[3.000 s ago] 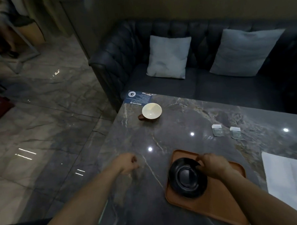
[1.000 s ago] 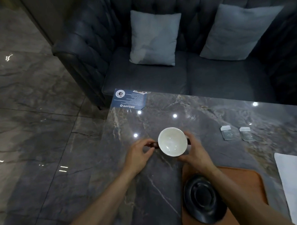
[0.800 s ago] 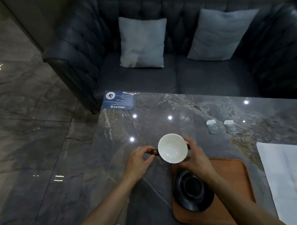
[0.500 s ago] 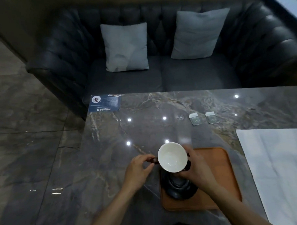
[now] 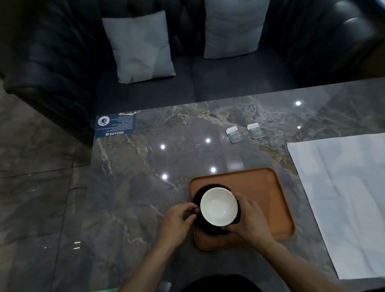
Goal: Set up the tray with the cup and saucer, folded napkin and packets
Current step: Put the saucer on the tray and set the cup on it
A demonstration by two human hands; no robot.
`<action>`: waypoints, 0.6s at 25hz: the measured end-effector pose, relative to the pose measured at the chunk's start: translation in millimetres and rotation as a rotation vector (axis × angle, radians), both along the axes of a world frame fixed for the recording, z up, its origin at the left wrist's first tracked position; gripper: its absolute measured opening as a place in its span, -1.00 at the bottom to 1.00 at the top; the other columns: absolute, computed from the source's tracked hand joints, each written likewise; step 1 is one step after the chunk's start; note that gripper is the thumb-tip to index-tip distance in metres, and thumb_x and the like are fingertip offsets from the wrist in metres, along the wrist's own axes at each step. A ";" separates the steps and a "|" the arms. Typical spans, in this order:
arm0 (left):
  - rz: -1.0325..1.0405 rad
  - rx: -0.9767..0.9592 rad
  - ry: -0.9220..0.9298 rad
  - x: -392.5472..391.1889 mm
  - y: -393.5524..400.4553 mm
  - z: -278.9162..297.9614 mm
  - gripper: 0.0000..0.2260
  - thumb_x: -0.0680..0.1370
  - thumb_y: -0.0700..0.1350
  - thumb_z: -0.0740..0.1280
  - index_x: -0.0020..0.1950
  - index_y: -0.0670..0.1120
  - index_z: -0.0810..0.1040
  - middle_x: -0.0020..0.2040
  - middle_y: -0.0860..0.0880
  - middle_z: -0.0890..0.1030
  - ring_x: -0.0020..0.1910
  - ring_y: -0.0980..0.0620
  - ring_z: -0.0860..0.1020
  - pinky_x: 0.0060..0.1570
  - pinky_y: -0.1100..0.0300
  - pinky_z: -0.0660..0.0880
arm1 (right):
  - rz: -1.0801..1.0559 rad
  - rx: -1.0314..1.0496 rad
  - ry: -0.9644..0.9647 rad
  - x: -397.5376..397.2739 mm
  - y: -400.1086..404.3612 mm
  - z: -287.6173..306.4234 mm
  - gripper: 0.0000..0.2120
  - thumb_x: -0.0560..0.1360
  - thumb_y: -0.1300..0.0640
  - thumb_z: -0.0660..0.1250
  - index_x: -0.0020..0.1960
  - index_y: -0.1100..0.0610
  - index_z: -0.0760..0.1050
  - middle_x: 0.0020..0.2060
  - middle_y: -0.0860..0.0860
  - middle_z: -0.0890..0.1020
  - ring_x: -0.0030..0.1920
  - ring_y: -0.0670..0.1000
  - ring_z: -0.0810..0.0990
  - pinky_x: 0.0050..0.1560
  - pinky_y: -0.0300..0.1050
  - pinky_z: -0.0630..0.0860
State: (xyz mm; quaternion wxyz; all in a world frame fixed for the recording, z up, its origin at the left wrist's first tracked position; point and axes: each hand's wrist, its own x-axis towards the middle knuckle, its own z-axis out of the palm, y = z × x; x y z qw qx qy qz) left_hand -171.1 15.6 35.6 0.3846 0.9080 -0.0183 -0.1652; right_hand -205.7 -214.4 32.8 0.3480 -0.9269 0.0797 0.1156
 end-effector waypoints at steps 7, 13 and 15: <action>-0.012 0.006 -0.009 3.1 2.7 -1.9 -0.77 0.46 -0.15 0.45 0.09 0.04 0.64 0.03 0.07 0.65 0.06 0.10 0.56 0.08 0.21 0.45 | -0.020 -0.005 0.009 -0.9 3.6 -4.7 -0.08 0.05 -0.30 0.47 0.35 -0.27 0.19 0.24 -0.24 0.53 0.18 0.04 0.49 0.01 -0.05 0.48; -0.011 -0.005 -0.017 2.7 7.6 -4.7 -0.78 0.45 -0.13 0.46 0.08 0.06 0.63 0.02 0.09 0.66 0.06 0.09 0.58 0.11 0.10 0.49 | -0.027 -0.002 0.041 -1.5 7.6 -4.1 -0.07 0.03 -0.28 0.47 0.33 -0.29 0.16 0.22 -0.25 0.53 0.23 0.06 0.45 0.04 -0.01 0.49; -0.010 -0.006 -0.016 1.3 9.4 -5.9 -0.77 0.45 -0.11 0.47 0.08 0.07 0.63 0.02 0.10 0.66 0.05 0.10 0.58 0.11 0.12 0.49 | -0.027 0.002 0.045 -2.8 8.3 -4.0 -0.06 0.03 -0.28 0.46 0.34 -0.29 0.15 0.24 -0.24 0.52 0.26 0.05 0.42 0.07 -0.01 0.49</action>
